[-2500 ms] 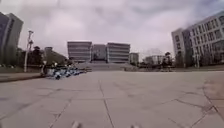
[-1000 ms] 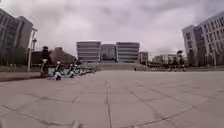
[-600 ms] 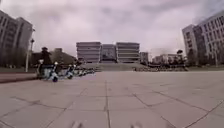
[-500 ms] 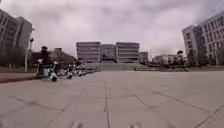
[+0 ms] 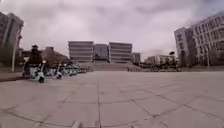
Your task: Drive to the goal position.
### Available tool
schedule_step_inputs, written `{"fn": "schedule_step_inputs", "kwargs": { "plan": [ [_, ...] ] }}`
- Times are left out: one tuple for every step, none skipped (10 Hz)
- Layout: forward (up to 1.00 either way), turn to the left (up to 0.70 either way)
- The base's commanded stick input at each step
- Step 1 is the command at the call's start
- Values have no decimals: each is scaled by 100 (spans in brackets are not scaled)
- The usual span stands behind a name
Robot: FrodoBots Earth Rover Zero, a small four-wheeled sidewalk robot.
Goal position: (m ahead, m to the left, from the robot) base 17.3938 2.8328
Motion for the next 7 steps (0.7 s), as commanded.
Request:
{"fn": "schedule_step_inputs", "kwargs": {
  "plan": [
    [70,0],
    [70,0],
    [70,-1],
    [70,-2],
    [70,-1],
    [70,0],
    [70,1]
  ]
}}
